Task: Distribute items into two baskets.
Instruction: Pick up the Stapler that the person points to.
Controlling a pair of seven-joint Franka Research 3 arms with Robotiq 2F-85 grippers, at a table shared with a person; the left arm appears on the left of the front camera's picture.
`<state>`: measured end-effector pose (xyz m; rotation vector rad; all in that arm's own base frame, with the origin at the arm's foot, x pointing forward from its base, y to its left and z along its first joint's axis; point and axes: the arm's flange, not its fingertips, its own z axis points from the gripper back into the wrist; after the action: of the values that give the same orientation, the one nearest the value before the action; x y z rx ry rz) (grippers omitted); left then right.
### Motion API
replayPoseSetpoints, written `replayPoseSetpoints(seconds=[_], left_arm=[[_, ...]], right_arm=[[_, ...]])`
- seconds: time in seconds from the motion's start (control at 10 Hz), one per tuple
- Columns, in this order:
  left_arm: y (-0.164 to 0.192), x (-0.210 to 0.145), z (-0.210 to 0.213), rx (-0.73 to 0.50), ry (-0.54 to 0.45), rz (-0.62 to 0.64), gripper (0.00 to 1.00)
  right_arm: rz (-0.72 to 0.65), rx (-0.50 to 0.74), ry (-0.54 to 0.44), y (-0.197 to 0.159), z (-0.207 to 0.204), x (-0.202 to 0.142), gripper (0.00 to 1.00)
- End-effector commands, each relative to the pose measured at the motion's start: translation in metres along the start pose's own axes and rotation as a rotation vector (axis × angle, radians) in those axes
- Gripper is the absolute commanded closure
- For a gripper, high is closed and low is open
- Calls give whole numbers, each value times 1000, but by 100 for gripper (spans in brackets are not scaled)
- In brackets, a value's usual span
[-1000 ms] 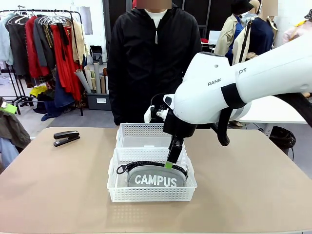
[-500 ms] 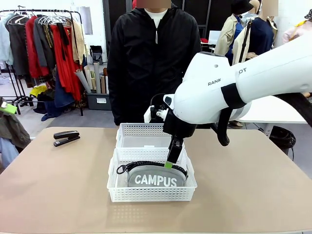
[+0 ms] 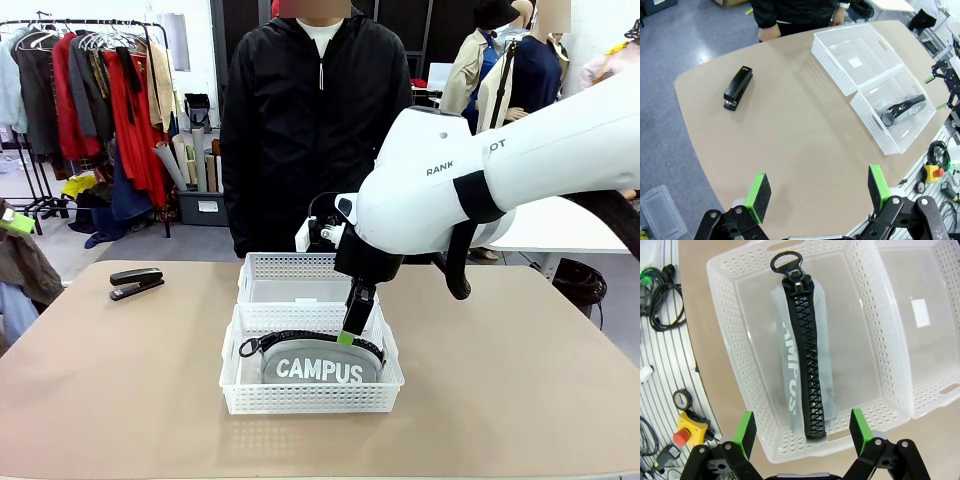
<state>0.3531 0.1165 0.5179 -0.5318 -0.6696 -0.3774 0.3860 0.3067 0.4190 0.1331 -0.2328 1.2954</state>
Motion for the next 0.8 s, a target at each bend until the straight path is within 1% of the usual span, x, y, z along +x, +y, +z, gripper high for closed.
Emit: replayPoseSetpoints(seconds=[0.0, 0.2, 0.6, 0.7], left_arm=[[-1, 0, 1, -3, -5, -3, 0], [-1, 0, 1, -3, -5, -3, 0], [-1, 0, 1, -3, -5, -3, 0], [-1, 0, 1, -3, -5, -3, 0]], right_arm=[[-3, -13, -7, -1, 0, 1, 2], [0, 0, 0, 0, 0, 0, 2], [-71, -10, -28, -40, 50, -16, 2], [-89, -21, -58, -52, 69, -25, 2]])
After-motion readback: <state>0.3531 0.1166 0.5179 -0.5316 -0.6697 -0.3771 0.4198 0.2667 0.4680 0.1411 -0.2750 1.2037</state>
